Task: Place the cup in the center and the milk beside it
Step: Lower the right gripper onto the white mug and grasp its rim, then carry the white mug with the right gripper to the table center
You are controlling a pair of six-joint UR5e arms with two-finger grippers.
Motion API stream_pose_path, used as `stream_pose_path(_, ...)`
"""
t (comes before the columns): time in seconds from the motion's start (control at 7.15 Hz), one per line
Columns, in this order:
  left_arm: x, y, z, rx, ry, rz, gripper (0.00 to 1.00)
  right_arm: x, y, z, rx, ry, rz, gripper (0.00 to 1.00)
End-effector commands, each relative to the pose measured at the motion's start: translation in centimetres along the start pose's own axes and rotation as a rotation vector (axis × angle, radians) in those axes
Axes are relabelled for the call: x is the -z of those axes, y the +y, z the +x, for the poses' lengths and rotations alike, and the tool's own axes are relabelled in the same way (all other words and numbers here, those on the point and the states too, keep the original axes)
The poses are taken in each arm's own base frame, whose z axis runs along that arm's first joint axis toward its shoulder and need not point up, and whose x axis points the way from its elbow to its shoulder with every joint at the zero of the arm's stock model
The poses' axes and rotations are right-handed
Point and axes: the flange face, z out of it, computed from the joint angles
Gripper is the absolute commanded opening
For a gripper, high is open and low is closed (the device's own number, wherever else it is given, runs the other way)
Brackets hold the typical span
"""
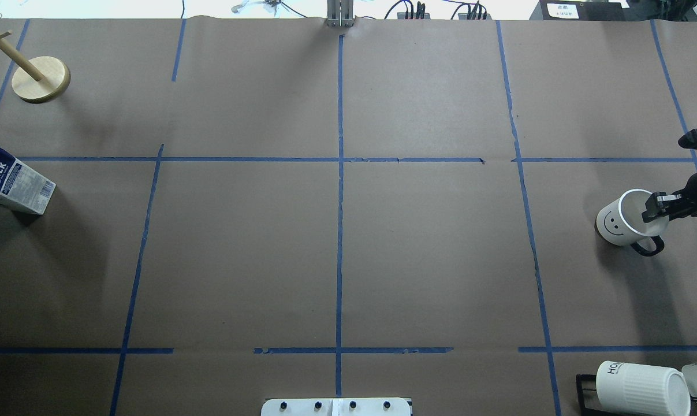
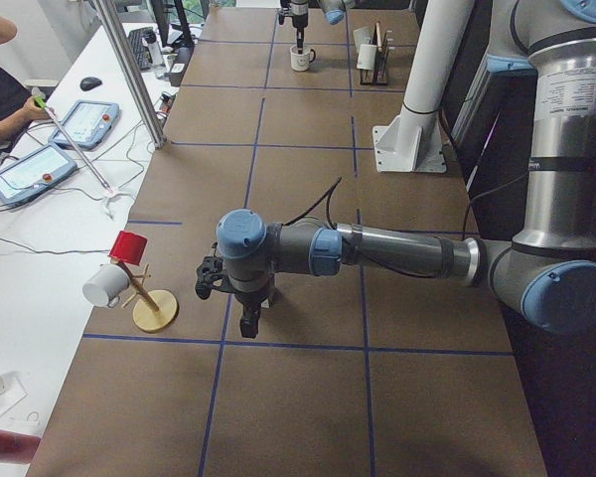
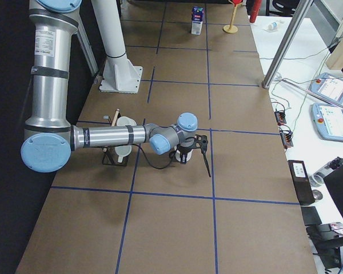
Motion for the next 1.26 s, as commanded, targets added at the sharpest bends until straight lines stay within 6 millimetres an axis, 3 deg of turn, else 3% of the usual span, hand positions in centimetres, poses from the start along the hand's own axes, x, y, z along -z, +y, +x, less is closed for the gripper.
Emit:
stream_pose_path(0.0,0.2,0.0,0.1,0.0,0.0,0.003,1.0,1.0,0.1,-0.9,0.012,-0.019,0.013,0.0)
stream_pose_path(0.14,0.5,0.0,0.4,-0.005,0.0,0.008,1.0,2.8,0.1,-2.0,0.019,-0.042,0.029,0.0)
stream_pose_path(0.28,0.5,0.0,0.4,-0.005,0.0,0.008,1.0,6.2,-0.6,-2.6,-0.019,-0.058,0.043,0.0)
stream_pose_path(0.42,0.4,0.0,0.4,-0.006,0.0,0.007,1.0,9.2,-0.9,-5.6,-0.037,-0.049,0.033,0.0)
stream_pose_path(0.56,0.4,0.0,0.5,-0.006,0.0,0.007,1.0,12.3,-3.1,-10.1,-0.074,-0.028,0.019,0.0)
stream_pose_path(0.7,0.5,0.0,0.4,-0.005,0.0,0.008,1.0,14.3,-5.4,-16.7,-0.12,-0.044,0.01,0.0)
stream_pose_path(0.84,0.4,0.0,0.4,-0.006,0.0,0.007,1.0,13.0,-5.3,-24.7,-0.173,-0.069,-0.023,0.0)
stream_pose_path(0.98,0.4,0.0,0.4,-0.005,0.0,0.006,1.0,11.5,-6.6,-33.4,-0.255,-0.071,-0.011,0.0)
stream_pose_path(1.12,0.4,0.0,0.4,-0.005,0.0,0.006,1.0,9.3,-8.0,-40.0,-0.358,-0.05,-0.007,0.0)
